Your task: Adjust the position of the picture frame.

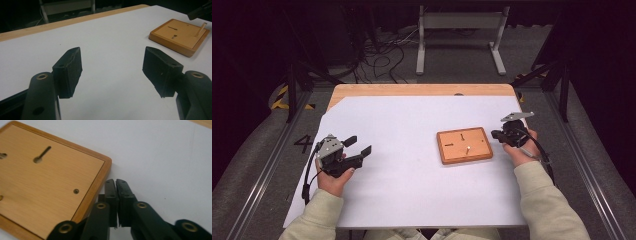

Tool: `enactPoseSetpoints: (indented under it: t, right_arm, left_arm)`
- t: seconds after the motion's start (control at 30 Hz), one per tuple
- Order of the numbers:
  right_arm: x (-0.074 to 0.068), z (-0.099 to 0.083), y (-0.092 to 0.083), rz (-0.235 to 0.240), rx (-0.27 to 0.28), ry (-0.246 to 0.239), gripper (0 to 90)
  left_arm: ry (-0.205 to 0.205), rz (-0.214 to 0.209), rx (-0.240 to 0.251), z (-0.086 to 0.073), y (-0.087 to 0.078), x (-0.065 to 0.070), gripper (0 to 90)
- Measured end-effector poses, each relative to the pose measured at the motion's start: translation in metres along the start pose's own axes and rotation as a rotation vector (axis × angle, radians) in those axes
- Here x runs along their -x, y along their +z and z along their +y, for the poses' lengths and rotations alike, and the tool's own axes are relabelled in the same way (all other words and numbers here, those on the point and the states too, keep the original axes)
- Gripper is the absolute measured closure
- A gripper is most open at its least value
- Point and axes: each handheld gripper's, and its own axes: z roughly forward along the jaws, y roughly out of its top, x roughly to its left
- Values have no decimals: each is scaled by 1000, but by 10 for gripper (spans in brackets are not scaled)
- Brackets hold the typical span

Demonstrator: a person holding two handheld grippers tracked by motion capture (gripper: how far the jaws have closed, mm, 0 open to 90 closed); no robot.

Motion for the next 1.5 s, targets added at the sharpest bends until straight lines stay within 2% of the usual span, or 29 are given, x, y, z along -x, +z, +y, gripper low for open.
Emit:
enactPoseSetpoints:
  t: [0.17, 0.23, 0.27, 0.4, 0.63, 0.73, 0.97, 1.07, 1.2, 1.3, 1.33, 1.4, 1.5]
  right_arm:
    - [-5, 3, 14, -15, -85, 6, 900]
    - [-9, 2, 17, 16, -97, 1, 900]
    - [-10, 2, 17, 3, -100, -8, 900]
    - [-9, 2, 15, 27, -104, 12, 900]
    - [-14, 5, 8, 35, -86, -11, 900]
    - [-11, 4, 8, 53, -80, 21, 900]
    - [-8, 2, 8, 75, -70, 54, 900]
    - [-3, -2, 9, 106, -60, 94, 900]
    - [0, -5, 11, 120, -60, 124, 900]
    - [4, -8, 13, 161, -47, 156, 900]
    - [3, -8, 14, 190, -42, 160, 900]
    - [-5, -6, 17, 229, -42, 147, 900]
    - [-22, 0, 22, 254, -42, 100, 900]
  left_arm:
    - [-3, 0, -1, 0, 0, 0, 322]
    - [-3, 0, -3, 0, 0, 0, 322]
    - [-4, 0, -3, 0, 0, 0, 322]
    - [-6, 0, -3, -1, 1, 0, 322]
    - [0, 1, -10, 0, 2, 1, 322]
    - [-4, -3, -10, 0, 3, 1, 322]
    - [-1, -6, -8, 0, 4, 0, 322]
    - [0, -7, -9, 0, 4, 0, 322]
    - [0, -7, -11, 0, 4, 0, 322]
    - [0, -8, -12, 0, 4, 1, 322]
    - [-1, -8, -11, 0, 5, 1, 322]
    - [-1, -7, -13, 0, 4, 0, 322]
    - [0, -6, -11, -1, 4, 0, 321]
